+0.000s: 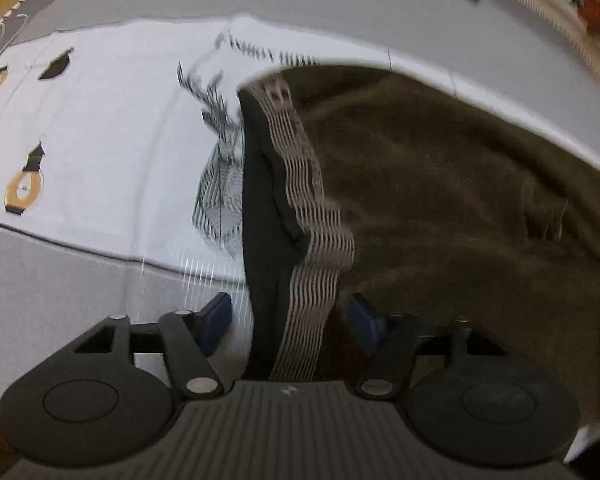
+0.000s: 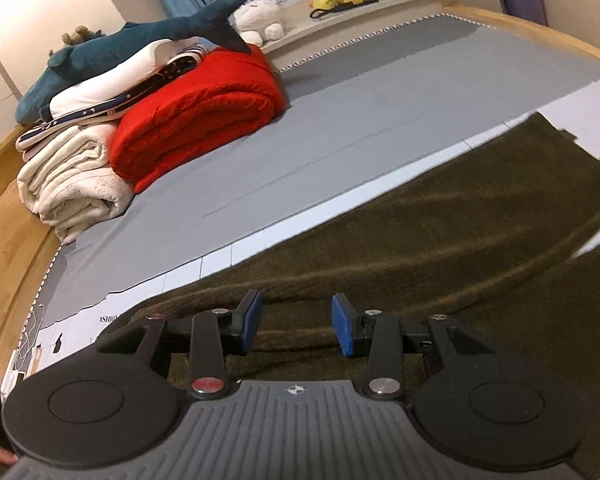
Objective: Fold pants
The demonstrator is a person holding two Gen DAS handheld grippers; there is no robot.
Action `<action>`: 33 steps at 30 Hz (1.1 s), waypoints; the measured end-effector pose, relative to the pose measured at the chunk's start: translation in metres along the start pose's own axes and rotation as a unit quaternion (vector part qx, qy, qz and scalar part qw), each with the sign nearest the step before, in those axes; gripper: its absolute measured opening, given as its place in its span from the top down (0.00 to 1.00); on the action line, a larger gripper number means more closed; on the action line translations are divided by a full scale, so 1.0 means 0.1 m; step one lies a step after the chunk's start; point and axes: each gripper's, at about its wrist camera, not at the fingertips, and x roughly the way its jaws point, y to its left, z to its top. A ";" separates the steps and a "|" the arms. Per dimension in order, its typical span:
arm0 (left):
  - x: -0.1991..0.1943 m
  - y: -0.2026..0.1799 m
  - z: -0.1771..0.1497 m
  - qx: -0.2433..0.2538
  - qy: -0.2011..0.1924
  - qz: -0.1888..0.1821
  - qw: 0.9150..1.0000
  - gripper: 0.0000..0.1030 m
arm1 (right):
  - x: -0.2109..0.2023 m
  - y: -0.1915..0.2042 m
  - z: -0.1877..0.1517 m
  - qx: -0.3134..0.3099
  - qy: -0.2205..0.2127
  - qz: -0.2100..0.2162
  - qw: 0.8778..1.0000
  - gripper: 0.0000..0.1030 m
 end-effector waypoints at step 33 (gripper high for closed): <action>-0.35 0.12 -0.54 0.180 -0.012 0.001 0.984 0.71 | -0.01 -0.33 -0.20 -0.006 0.038 -0.060 0.997 0.60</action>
